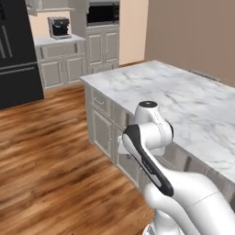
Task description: Move the cutting board and knife to the sink. Then move spray from the cabinet to the counter.
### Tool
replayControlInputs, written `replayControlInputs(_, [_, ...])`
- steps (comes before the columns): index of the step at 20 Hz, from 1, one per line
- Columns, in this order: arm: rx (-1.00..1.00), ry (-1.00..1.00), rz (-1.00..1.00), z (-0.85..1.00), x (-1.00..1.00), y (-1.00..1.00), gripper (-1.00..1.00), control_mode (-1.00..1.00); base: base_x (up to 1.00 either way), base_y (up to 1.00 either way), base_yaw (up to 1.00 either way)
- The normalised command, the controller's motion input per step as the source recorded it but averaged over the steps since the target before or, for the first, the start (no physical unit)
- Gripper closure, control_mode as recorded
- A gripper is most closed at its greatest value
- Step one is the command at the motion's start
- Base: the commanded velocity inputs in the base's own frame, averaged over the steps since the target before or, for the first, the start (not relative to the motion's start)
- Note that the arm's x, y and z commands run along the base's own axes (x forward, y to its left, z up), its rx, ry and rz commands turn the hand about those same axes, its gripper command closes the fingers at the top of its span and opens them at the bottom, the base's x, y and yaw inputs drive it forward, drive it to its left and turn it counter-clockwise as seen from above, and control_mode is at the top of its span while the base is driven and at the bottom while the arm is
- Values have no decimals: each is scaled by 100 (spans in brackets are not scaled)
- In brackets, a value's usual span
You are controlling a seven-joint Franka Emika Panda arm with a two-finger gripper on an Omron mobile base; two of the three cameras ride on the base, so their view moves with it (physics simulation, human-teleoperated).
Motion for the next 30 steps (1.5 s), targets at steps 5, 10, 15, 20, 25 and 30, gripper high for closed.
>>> replayControlInputs(5, [0,0,0,0,0,0,-100,100,91,14,20])
replayControlInputs(10, [0,0,0,0,0,0,-100,100,92,11,16])
replayControlInputs(15, [0,0,0,0,0,0,-100,100,92,8,13])
replayControlInputs(20, [0,0,0,0,0,0,-100,100,93,3,9])
replayControlInputs(25, [0,0,0,0,0,0,-100,100,94,0,2])
replayControlInputs(30, [0,0,0,0,0,0,-100,100,94,0,1])
